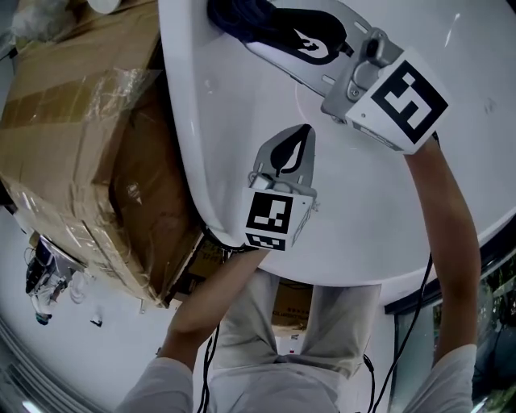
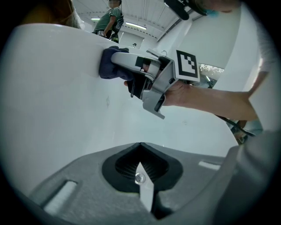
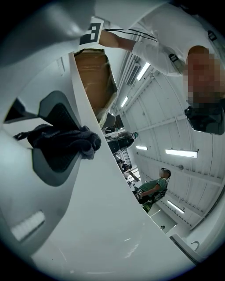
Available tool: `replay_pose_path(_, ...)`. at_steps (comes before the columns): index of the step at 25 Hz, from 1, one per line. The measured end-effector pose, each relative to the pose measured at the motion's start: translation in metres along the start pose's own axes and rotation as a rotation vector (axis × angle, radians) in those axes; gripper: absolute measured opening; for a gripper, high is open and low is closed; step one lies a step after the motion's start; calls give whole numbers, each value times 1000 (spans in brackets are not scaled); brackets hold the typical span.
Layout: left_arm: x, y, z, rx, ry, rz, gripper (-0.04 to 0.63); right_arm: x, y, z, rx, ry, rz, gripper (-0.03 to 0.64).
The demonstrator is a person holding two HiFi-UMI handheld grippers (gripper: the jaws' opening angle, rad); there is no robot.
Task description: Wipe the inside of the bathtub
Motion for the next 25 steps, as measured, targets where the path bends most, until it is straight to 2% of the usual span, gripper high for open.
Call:
replay_pose_path(5, 9, -18, -14, 10, -7, 20, 0, 2, -6, 19, -5, 43, 21, 120)
replay_pose_path(12, 28, -41, -22, 72, 45, 24, 0, 4, -11, 42, -1, 104, 37, 120)
replay_pose_path(20, 35, -55, -34, 52, 53, 6, 0, 6, -18, 65, -5, 138, 51, 120)
replay_pose_path(25, 37, -65, -36, 49, 62, 9, 0, 6, -24, 82, -25, 200, 56, 120)
Point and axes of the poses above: the fingertips, and each gripper's own axes: x backward along the fingers, z to its left, y out of its top, the point moved 10 cm from there along x, backward along the fingers, and after that the axes turned 2 degrees about -y, right-handed, at the moved point
